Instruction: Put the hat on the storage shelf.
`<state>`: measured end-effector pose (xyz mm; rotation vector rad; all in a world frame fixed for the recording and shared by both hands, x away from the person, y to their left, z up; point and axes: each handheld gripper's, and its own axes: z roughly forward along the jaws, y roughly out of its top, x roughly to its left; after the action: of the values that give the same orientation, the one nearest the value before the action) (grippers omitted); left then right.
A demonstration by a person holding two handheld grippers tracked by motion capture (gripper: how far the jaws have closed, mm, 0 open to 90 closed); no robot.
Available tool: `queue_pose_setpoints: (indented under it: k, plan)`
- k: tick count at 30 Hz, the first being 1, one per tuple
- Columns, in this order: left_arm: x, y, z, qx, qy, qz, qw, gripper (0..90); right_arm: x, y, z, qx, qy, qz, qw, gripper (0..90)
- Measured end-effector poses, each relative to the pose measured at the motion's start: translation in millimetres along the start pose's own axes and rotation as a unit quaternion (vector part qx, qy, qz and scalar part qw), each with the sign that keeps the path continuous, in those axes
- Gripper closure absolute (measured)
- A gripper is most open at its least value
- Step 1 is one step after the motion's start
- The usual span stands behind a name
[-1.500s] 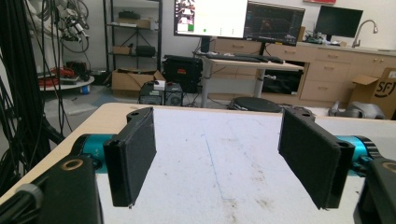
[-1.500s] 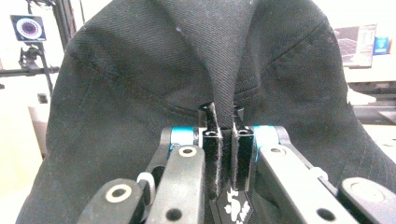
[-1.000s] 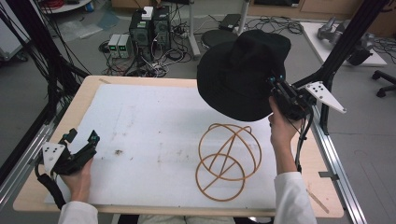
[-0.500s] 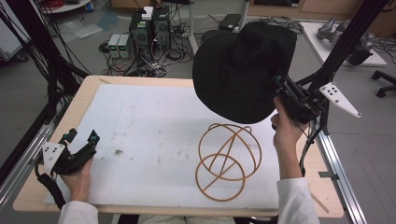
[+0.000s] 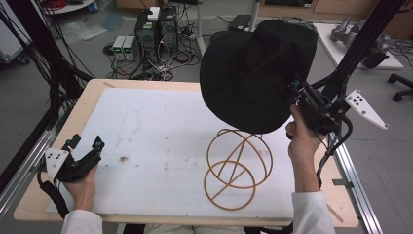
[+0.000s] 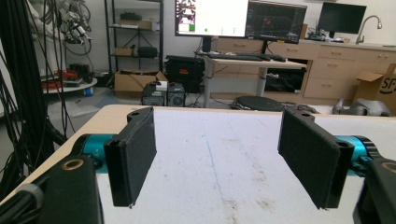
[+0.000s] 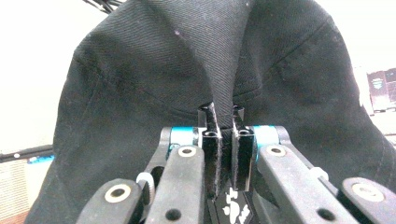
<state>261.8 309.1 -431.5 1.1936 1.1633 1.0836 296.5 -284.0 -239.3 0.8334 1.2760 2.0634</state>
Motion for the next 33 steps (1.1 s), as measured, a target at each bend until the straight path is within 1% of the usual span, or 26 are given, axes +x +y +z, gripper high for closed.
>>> queue_pose_setpoints:
  k: [3,4,8,12,16,19,20,27,30,33]
  plan:
    - [0.1,0.0,0.0,0.000,-0.001,-0.001,1.0000,27.9,-0.6,2.7,-3.5,-0.005,0.009,0.006,0.9999,86.2]
    - [0.2,-0.1,-0.1,0.001,-0.001,0.000,1.0000,27.8,-0.2,3.6,-4.8,-0.008,0.015,0.012,0.9998,86.2]
    - [0.2,-0.2,-0.2,0.002,-0.001,-0.002,1.0000,27.9,1.3,5.5,-9.8,-0.004,0.048,0.022,0.9986,86.1]
    - [0.6,-0.3,-0.2,0.001,-0.001,-0.004,1.0000,27.9,5.1,3.3,-13.2,0.017,0.080,0.026,0.9963,86.1]
    - [0.6,-0.2,-0.4,0.002,-0.002,-0.004,1.0000,27.9,9.6,-1.9,-16.0,0.034,0.102,0.019,0.9940,86.1]
    - [0.6,-0.2,-0.5,0.002,-0.002,-0.004,1.0000,27.9,12.8,-5.6,-19.4,0.042,0.119,0.026,0.9917,86.1]
    - [0.6,-0.2,-0.4,0.002,-0.002,-0.005,1.0000,27.9,13.2,-6.4,-20.2,0.045,0.125,0.024,0.9908,86.1]
    - [1.0,-0.1,-0.9,0.003,-0.002,-0.005,1.0000,27.9,16.8,-9.6,-26.3,0.073,0.150,0.021,0.9857,86.2]
    - [1.0,-0.2,-0.8,0.003,-0.002,-0.007,1.0000,27.9,18.5,-12.6,-29.2,0.089,0.160,0.019,0.9828,86.2]
    - [1.0,-0.2,-0.8,0.003,-0.002,-0.007,1.0000,27.9,19.7,-16.6,-32.8,0.099,0.166,0.021,0.9810,86.2]
